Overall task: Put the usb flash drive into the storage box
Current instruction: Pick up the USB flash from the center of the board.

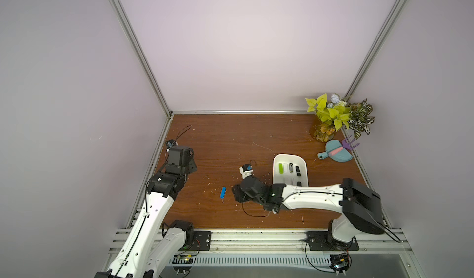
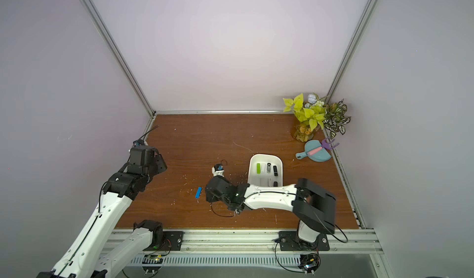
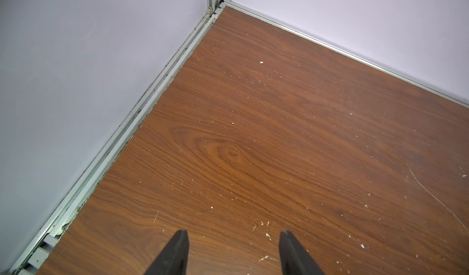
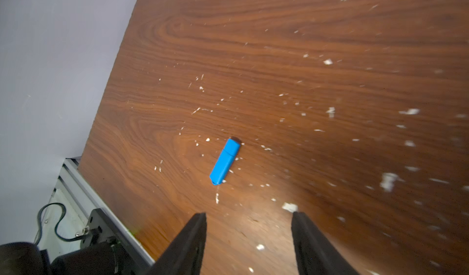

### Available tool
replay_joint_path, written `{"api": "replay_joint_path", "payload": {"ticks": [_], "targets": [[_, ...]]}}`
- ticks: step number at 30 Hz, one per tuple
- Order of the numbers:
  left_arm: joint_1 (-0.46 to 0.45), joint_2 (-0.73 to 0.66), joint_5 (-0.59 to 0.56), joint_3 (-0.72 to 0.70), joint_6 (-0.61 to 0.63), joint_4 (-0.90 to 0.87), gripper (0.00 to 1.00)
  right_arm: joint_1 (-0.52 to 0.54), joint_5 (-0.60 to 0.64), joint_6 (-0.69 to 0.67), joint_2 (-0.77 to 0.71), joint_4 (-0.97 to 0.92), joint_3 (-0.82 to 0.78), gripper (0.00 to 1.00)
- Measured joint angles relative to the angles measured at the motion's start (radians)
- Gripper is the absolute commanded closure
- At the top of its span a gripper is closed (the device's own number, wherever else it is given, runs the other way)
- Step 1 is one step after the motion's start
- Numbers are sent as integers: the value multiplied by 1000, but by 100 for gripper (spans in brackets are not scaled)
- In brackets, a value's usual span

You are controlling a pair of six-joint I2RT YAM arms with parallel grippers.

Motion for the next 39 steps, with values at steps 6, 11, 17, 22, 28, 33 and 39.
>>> {"api": "replay_joint_path", "payload": {"ticks": [6,11,17,22,28,33,39], "targets": [[1,6,28,-23,12,9,42,43,23,-7,257,-79,247,44],[1,-18,37,-30,18,14,42,50,52,-22,364,-134,343,45],[2,-17,40,-30,21,21,42,50,84,-55,415,-207,432,51],[2,-17,43,-30,22,21,42,50,126,-100,463,-276,512,63],[2,-21,44,-30,23,22,41,52,179,-163,501,-374,584,69],[2,-24,44,-30,23,24,41,54,196,-196,501,-404,586,74],[2,-24,44,-30,24,26,41,53,195,-213,502,-416,591,84]]}}
